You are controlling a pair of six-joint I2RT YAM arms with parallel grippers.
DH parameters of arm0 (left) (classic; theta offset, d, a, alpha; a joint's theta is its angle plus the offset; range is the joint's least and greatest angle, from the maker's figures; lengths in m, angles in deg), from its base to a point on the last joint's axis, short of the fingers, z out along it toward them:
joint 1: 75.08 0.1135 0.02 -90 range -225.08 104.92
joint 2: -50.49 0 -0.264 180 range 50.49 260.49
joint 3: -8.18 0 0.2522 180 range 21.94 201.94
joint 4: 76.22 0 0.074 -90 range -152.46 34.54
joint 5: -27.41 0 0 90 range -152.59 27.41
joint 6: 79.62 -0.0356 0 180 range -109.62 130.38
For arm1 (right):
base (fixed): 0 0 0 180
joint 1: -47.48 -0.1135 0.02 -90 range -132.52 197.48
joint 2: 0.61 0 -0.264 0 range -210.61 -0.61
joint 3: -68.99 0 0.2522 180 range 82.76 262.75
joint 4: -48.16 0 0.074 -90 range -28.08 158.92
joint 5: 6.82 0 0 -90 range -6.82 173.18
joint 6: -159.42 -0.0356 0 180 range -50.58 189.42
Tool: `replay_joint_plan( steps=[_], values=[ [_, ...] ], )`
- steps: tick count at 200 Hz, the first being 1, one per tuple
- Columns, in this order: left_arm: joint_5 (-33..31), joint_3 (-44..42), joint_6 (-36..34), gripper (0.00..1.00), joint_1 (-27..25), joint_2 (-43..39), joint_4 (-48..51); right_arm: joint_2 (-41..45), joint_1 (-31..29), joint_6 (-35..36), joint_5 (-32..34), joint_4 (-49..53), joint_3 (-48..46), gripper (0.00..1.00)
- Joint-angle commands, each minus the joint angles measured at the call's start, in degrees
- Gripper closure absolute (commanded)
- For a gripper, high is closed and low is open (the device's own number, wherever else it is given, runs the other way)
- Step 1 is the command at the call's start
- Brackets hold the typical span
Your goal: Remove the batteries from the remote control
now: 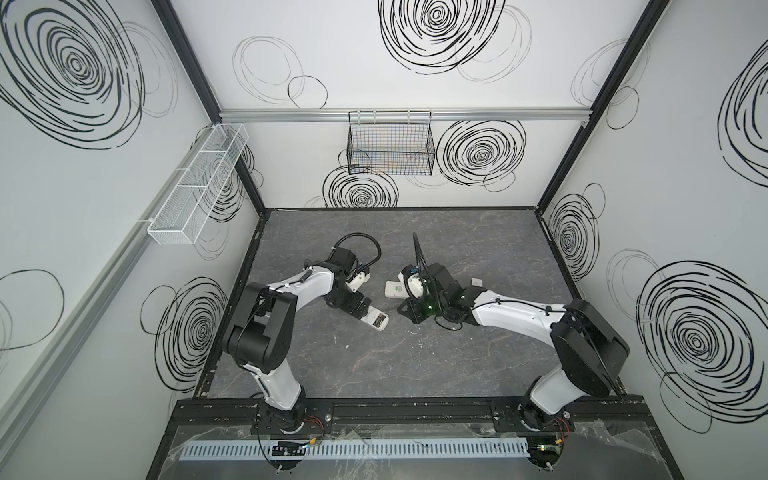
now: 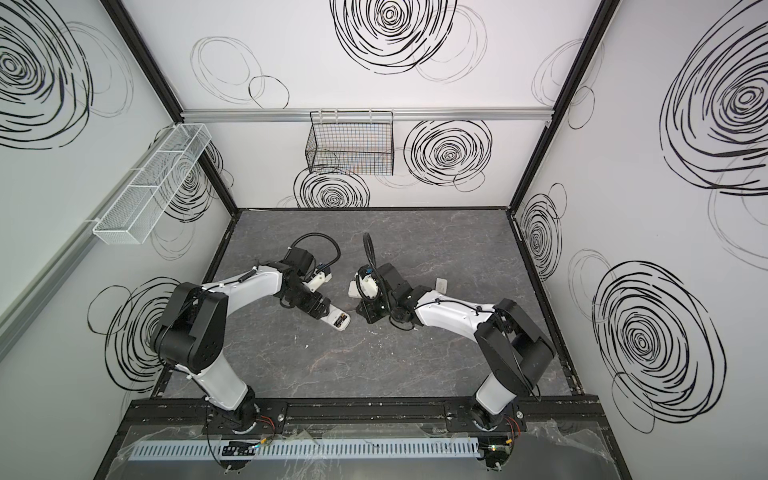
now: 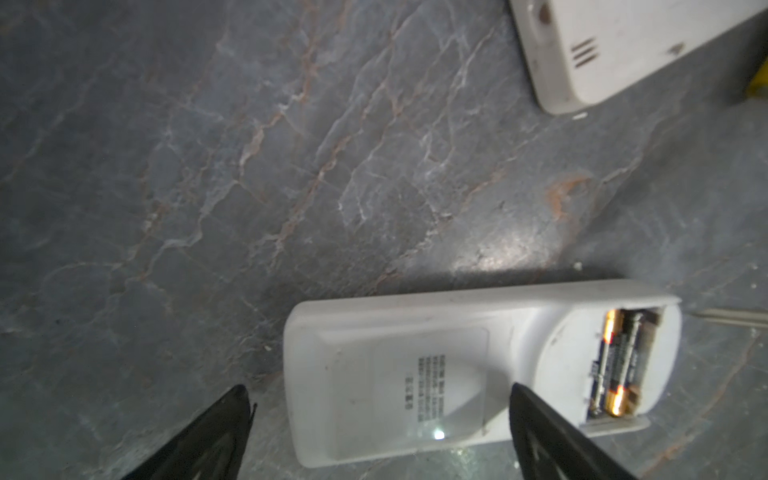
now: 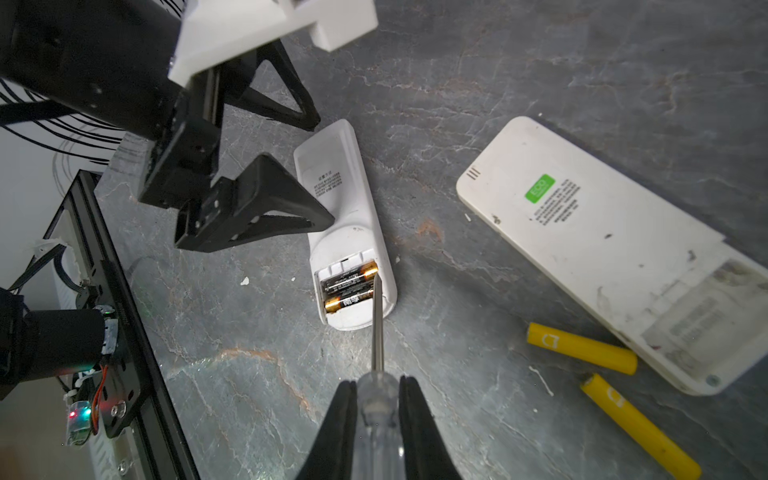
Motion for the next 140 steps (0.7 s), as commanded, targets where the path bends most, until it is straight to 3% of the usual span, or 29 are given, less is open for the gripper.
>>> replay_joint_plan(
  steps=[1,47,140],
  values=[
    [-0.58,1.12,-1.47,0.04,-0.38,1.23,1.11,0.4,-1.1,0.38,1.48,1.21,0.95,1.0],
    [-1.02,1.13,-1.7,0.1,-0.77,1.94,1.11,0.23,-1.12,-0.41,4.95,3.54,1.05,1.0],
    [-0.89,-0.12,-2.18,0.13,-1.35,2.81,0.58,-1.72,-1.81,-1.16,3.67,2.39,2.54,1.0]
  ],
)
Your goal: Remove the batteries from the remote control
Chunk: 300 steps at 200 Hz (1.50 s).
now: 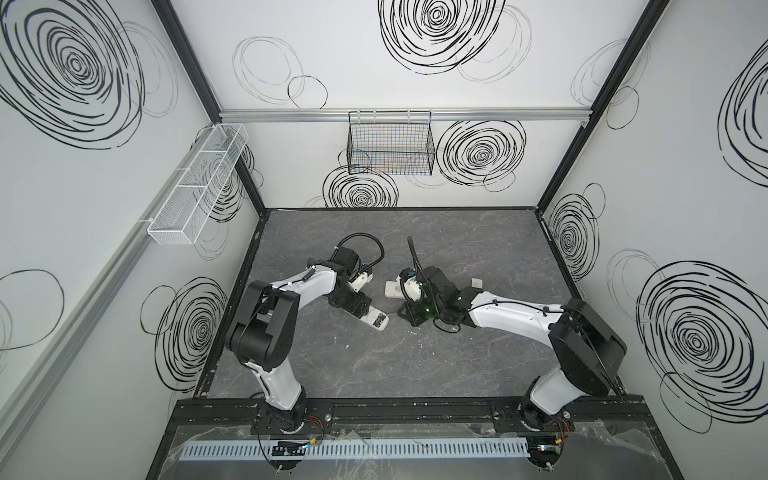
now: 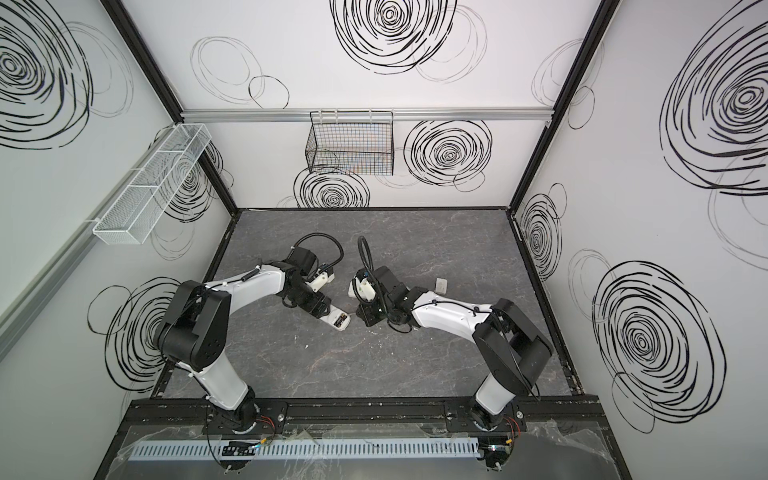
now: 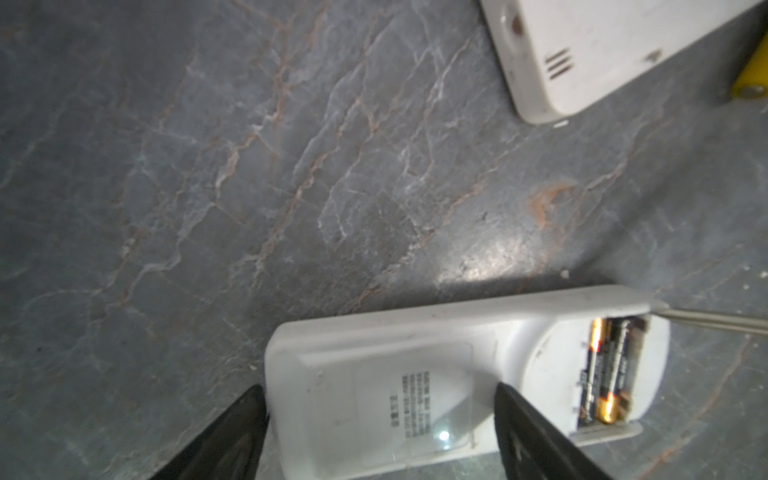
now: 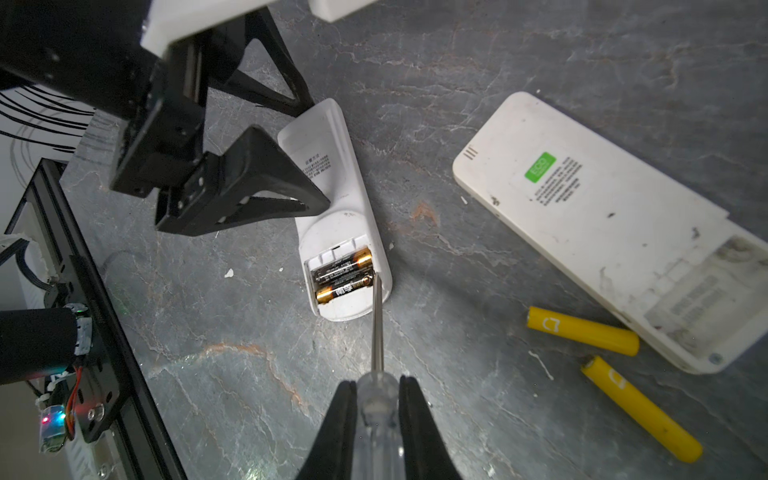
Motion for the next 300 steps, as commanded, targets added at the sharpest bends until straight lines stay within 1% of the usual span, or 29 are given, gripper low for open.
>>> replay_joint_plan(
  steps=[1,20,44,56,88,132,174,219,239,250,259,269,286,300],
  values=[
    [-0.66,-1.05,-1.59,0.13,-0.58,1.65,0.6,-1.08,-0.5,-0.5,0.49,-0.09,1.67,1.0],
    [-0.44,-1.06,-1.66,0.14,-0.92,1.91,0.73,-1.69,-0.65,-0.3,0.62,1.46,2.45,1.0],
    [0.0,-1.15,-1.69,0.16,-1.43,2.19,0.69,-1.28,-0.66,-0.34,0.13,0.3,1.48,1.0],
    [-0.38,-1.22,-1.7,0.17,-1.85,2.57,0.68,-1.46,-0.76,0.08,0.05,1.32,1.83,1.0],
    [-0.71,-1.04,-1.62,0.19,-2.14,3.65,0.82,-0.62,-0.65,1.05,1.62,2.29,1.12,1.0],
    [-1.14,-1.43,-1.82,0.2,-2.79,3.68,0.6,0.42,-0.73,1.93,-0.7,3.13,0.84,1.0],
    [-1.14,-1.71,-1.8,0.23,-3.5,3.26,0.61,0.82,-0.72,2.22,-0.74,3.73,1.2,1.0],
    [-0.88,-2.24,-1.9,0.24,-3.83,2.69,0.41,-0.59,-0.85,1.8,0.04,4.22,1.36,1.0],
    [-0.7,-2.54,-1.85,0.24,-3.84,2.55,0.42,-1.69,-0.93,1.69,-0.76,4.44,1.76,1.0],
    [-0.71,-2.82,-1.86,0.25,-3.83,2.39,0.14,-2.27,-0.76,1.93,-2.25,4.42,1.7,1.0],
    [-0.64,-3.07,-1.8,0.25,-3.85,2.36,-0.01,-3.2,-0.21,2.36,-4.88,4.8,1.87,1.0],
    [-0.63,-3.08,-1.82,0.26,-4.01,2.36,0.01,-4.61,0.98,2.97,-9.12,6.23,2.54,1.0],
    [-0.86,-3.08,-1.71,0.26,-4.19,2.17,0.05,-6.5,3.04,4.34,-18.61,8.58,3.85,1.0],
    [-0.97,-3.5,-1.81,0.27,-4.46,1.84,-0.16,-7.69,3.93,6.07,-23.56,10.89,5.1,1.0]
  ],
)
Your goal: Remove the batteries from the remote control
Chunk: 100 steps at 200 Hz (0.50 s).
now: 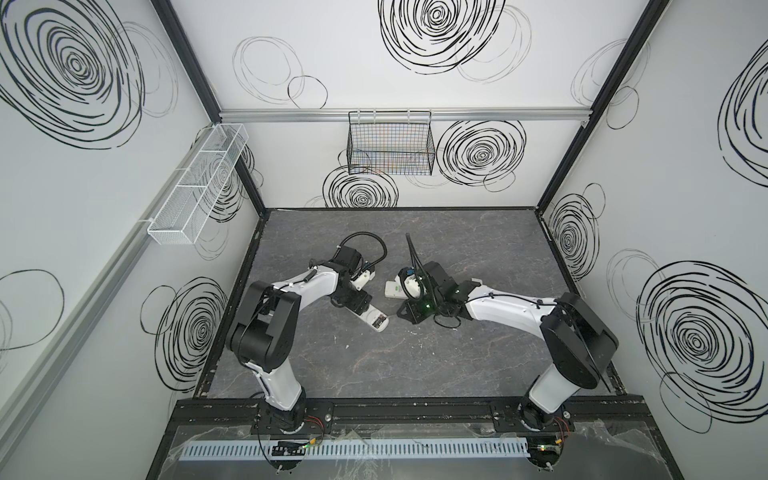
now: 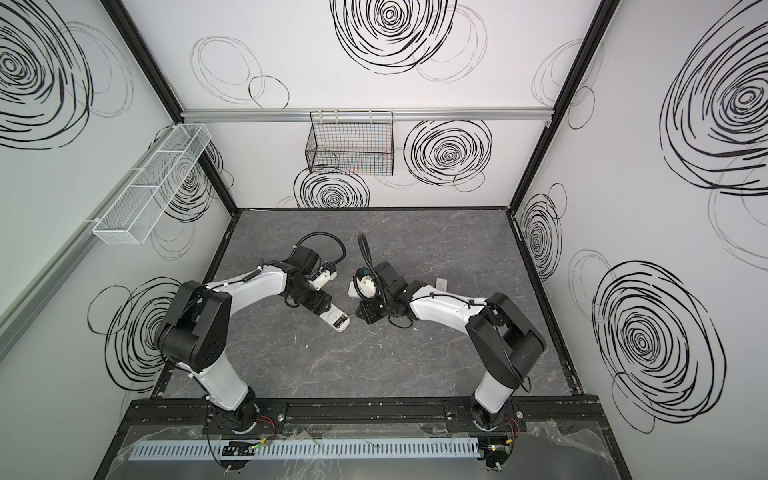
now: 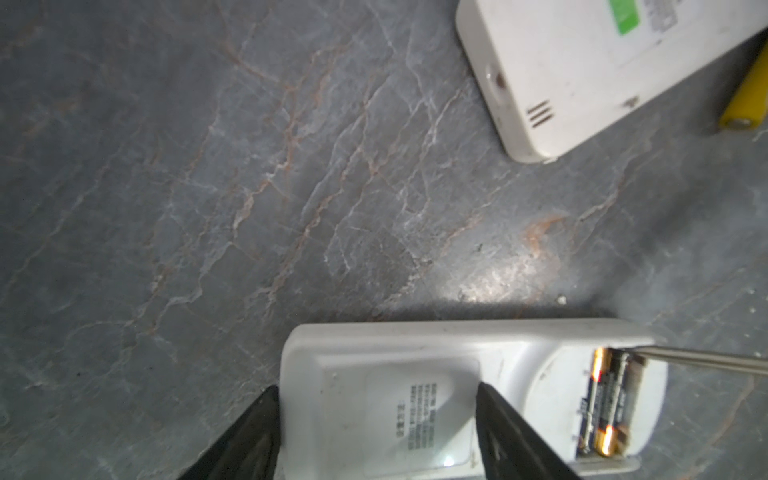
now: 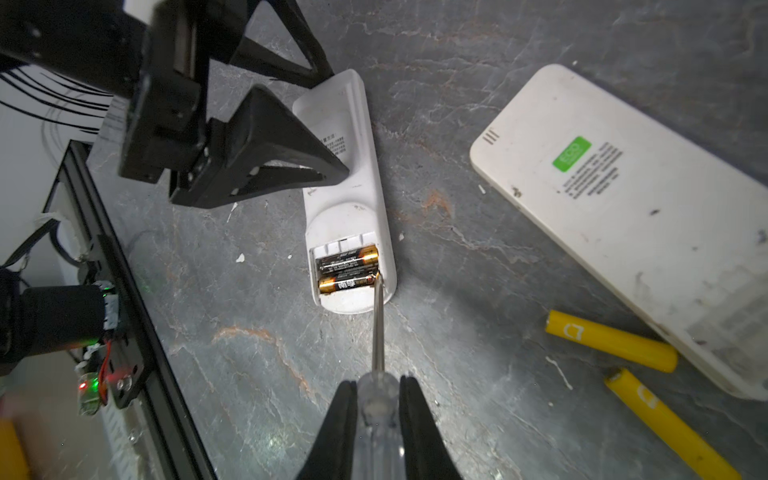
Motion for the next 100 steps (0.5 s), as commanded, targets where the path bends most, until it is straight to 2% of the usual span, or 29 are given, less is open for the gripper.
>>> replay_joint_plan(
  steps=[1,37,66,100],
  values=[
    [0.04,-3.42,-1.65,0.27,-3.01,1.95,2.69,-3.85,0.53,3.44,-14.35,7.05,1.68,1.0],
    [-0.05,-4.07,-1.85,0.28,-3.82,1.29,2.46,-9.16,1.99,3.09,-20.74,10.21,4.97,1.0],
    [0.04,-5.07,-1.93,0.29,-3.91,0.35,1.98,-10.6,4.53,-2.72,-26.51,-1.01,0.9,1.0],
    [0.25,-7.53,-1.93,0.31,-3.62,-1.86,0.64,-10.8,8.23,-11.13,-30.31,-13.68,-4.05,1.0]
  ],
)
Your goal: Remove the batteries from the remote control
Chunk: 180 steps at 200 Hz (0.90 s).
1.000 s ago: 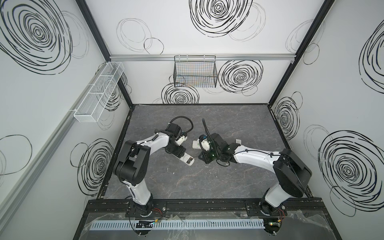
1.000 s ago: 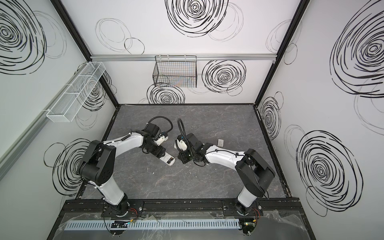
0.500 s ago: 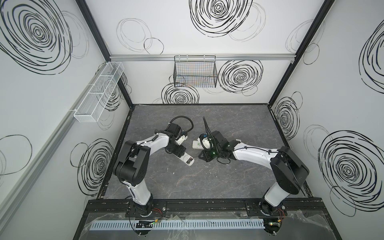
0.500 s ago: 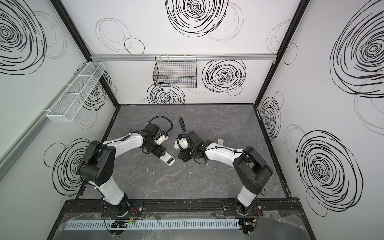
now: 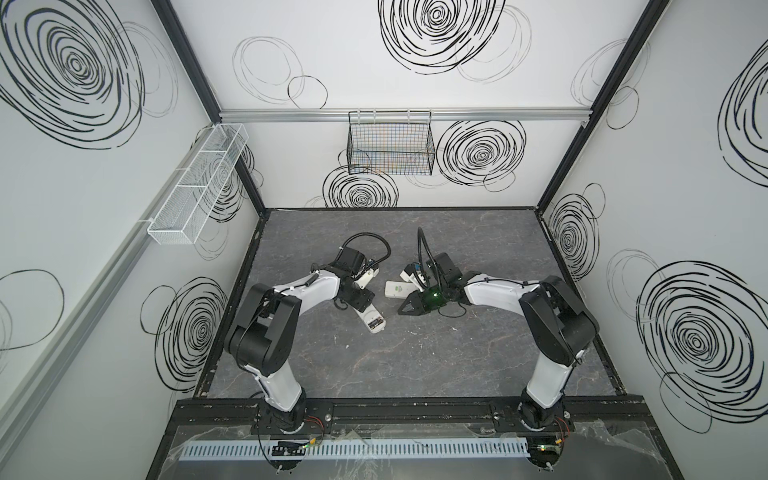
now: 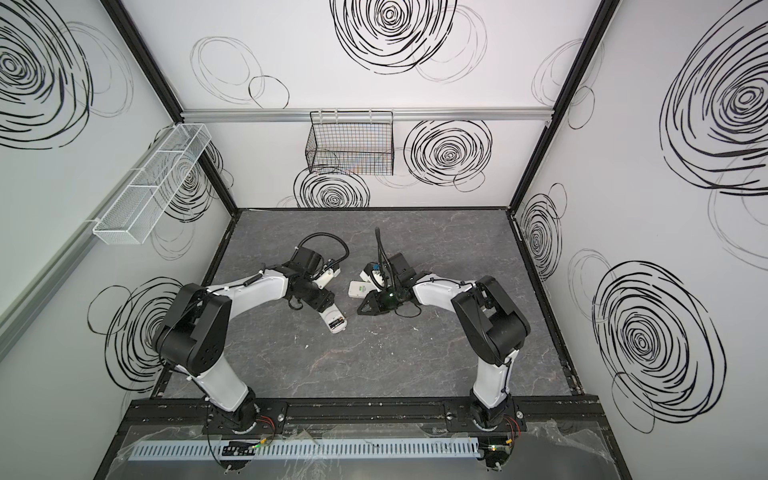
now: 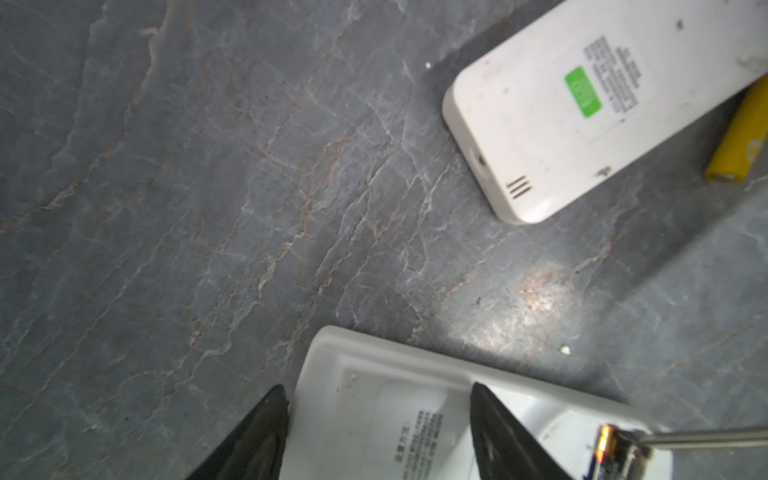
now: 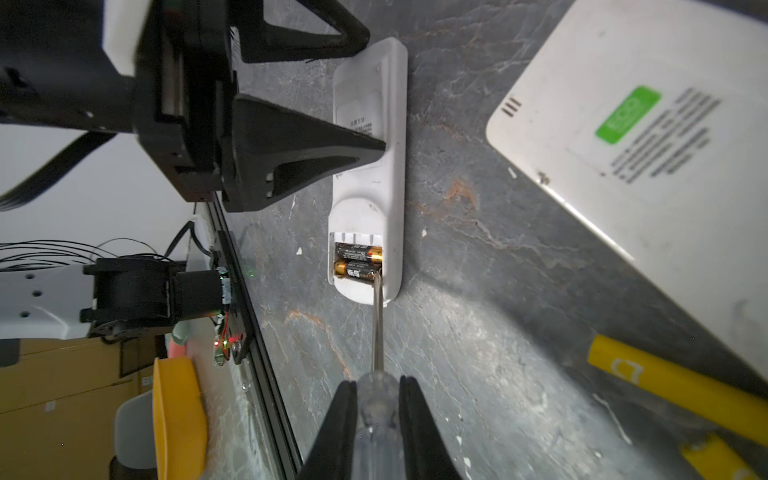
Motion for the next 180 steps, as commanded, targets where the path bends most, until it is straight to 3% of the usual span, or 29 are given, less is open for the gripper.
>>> replay_joint_plan(
  steps=[1,63,131,163,180],
  values=[
    [2.79,-4.42,-1.08,0.31,-1.85,-0.14,8.21,-2.78,-0.42,-7.27,-8.09,-8.79,-4.43,1.0],
    [3.12,-4.15,-0.7,0.32,-1.27,-0.27,8.06,-3.1,0.84,-11.21,-12.41,-14.47,-6.54,1.0],
    [3.12,-4.68,-0.71,0.33,-1.29,-0.82,7.89,-1.68,2.2,-21.95,-14.88,-28.91,-10.44,1.0],
    [3.08,-4.68,-0.72,0.33,-1.26,-1.09,7.86,-1.6,2.27,-22.36,-13.27,-28.64,-9.85,1.0],
    [3.1,-4.69,-0.73,0.33,-1.25,-1.18,7.97,-0.49,2.57,-18.25,-9.51,-21.68,-7.84,1.0]
  ],
)
